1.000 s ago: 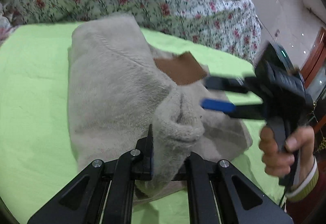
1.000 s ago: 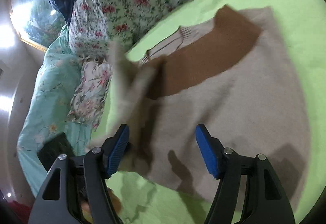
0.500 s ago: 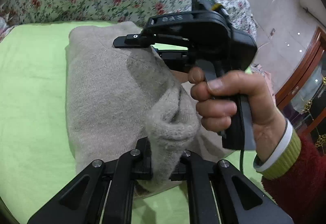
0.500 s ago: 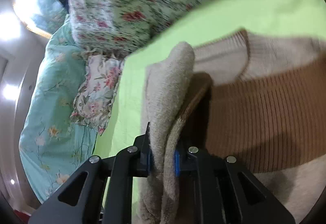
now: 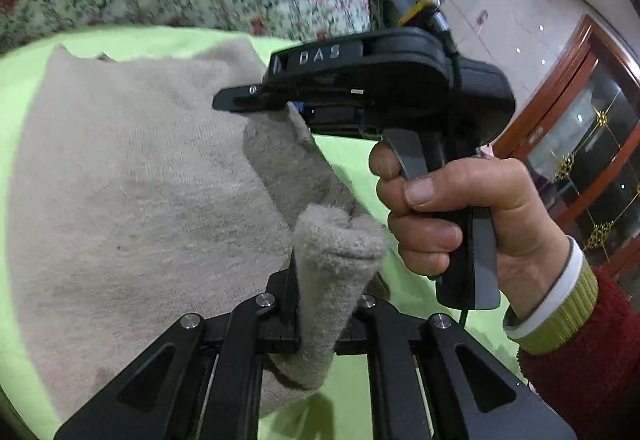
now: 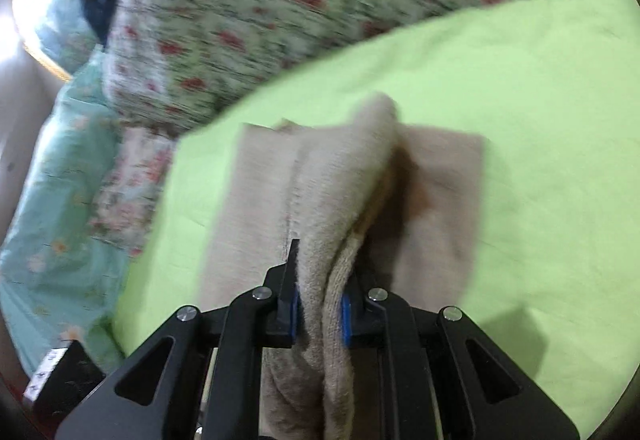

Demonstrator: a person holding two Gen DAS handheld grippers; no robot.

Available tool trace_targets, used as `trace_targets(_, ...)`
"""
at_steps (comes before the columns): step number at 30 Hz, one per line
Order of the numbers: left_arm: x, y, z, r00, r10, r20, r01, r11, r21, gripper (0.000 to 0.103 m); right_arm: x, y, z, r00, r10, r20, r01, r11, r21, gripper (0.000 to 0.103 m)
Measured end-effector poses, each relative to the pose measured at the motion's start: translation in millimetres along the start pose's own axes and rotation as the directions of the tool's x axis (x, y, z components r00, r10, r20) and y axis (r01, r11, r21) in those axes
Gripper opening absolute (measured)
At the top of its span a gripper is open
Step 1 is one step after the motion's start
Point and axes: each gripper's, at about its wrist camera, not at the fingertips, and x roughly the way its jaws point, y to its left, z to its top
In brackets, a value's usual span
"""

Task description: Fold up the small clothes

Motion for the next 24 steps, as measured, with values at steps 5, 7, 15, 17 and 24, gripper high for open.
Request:
trace_targets(5,22.7,10.9,1.4,0.999,0.0,-0.04,0.0,1.0,0.004,0.009,-1.5,-14.7,-0.6,1.0,-0.015,0.027,0.015,1.0,0.009,0.016)
trace_targets(7,31.3,18.7,-0.4,0.997,-0.014,-0.074,0.012,1.0,-0.023,0.011,7.9,-19.5,-4.1,0.998,-0.055,0.011,0.054,0.998,0.01,0.016)
trace_targets(15,0.7,19.0,-10.2,0.993,-0.071,-0.089,0.07,0.997,-0.014,0.054,-5.2,-27.7,-14.7,0.994,-0.093,0.063,0.09,0.994,0.058,0.025)
trace_targets(17,-16.9,18.8,-17.9,0.993,-0.081,-0.087,0.081,0.997,-0.002,0.061,-12.5,-24.9,-17.5,0.991,-0.115,0.071,0.11,0.992,0.065,0.028)
trace_targets(24,-75.1,54.8,-24.5,1.0,0.004,-0.024,-0.005,0.999,-0.049,0.081,-47.1,-29.8,-39.0,0.986,-0.118,0.121,0.103,0.987,0.127,0.074)
